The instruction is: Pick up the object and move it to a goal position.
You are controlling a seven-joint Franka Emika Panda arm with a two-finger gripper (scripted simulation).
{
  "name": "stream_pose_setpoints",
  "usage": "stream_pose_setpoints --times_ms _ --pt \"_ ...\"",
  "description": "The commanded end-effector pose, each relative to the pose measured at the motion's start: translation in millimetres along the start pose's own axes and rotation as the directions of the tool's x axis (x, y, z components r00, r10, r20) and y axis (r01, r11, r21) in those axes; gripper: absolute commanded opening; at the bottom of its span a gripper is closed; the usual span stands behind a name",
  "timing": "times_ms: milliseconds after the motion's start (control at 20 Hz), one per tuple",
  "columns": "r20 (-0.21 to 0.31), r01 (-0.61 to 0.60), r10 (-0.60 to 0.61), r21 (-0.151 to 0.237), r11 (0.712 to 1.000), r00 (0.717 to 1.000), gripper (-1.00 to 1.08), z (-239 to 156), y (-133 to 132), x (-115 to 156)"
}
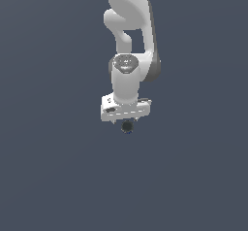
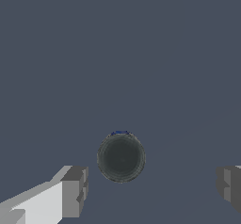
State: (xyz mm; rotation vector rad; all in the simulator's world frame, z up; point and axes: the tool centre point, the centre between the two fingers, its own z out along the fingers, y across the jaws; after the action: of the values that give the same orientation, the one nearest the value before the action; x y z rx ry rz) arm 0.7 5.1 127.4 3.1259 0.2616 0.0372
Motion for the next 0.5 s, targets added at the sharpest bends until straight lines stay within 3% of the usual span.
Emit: stream_pose_setpoints --times_ms 0,450 --pt "0.008 0.061 -0.061 0.001 0.998 0.998 1.00 19.0 -4.8 -7.5" --pt "0.020 0.197 -0.197 0.010 0.980 0.980 1.00 58.8 -17.0 -26.2"
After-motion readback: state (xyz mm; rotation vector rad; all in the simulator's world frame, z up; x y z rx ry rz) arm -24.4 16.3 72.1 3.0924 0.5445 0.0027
